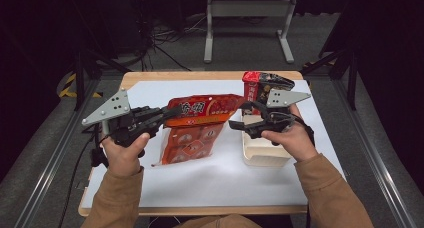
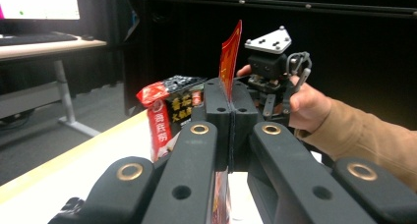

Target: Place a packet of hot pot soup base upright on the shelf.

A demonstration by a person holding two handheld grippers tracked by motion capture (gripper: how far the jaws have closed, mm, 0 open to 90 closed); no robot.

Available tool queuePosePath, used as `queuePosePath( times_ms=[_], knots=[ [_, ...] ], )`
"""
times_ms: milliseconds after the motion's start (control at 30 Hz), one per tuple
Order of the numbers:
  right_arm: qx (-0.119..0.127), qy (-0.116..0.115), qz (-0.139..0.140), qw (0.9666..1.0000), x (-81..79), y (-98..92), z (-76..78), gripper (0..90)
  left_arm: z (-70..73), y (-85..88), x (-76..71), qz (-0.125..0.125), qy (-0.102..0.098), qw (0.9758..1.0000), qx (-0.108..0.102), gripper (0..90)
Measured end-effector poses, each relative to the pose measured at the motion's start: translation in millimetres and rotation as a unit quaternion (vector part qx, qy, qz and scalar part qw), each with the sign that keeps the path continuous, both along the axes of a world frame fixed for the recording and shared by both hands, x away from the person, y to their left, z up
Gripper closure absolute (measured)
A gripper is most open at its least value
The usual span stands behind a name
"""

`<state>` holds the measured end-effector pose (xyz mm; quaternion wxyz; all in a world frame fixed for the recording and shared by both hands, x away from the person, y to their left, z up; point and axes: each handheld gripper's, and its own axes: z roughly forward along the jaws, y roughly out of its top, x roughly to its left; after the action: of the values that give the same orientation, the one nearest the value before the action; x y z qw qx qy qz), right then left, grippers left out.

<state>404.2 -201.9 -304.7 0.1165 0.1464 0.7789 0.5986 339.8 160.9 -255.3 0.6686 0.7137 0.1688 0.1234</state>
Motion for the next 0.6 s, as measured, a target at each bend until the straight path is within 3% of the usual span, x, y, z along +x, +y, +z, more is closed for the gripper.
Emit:
queuePosePath(
  times_ms=[200, 400, 567, 600],
  knots=[
    [0.01, -0.005, 0.025, 0.9996, -1.2, 9.9, 0.7, 29.2, -0.9, -5.5, -1.3, -0.012, -0.002, 0.9999, 0.002, 90.0],
    [0.014, -0.016, 0.049, 0.9986, -2.4, 19.8, 0.9, 35.0, -4.1, -11.2, 0.5, -0.02, 0.003, 0.9998, 0.003, 90.0],
    [0.009, -0.018, 0.057, 0.9982, -4.4, 21.8, 1.7, 47.5, -4.7, -11.4, 0.7, -0.019, 0.004, 0.9998, 0.004, 90.0],
    [0.002, -0.015, 0.065, 0.9978, -6.1, 21.5, 2.9, 59.2, -4.8, -11.4, 0.5, -0.017, 0.003, 0.9998, 0.004, 90.0]
  ],
)
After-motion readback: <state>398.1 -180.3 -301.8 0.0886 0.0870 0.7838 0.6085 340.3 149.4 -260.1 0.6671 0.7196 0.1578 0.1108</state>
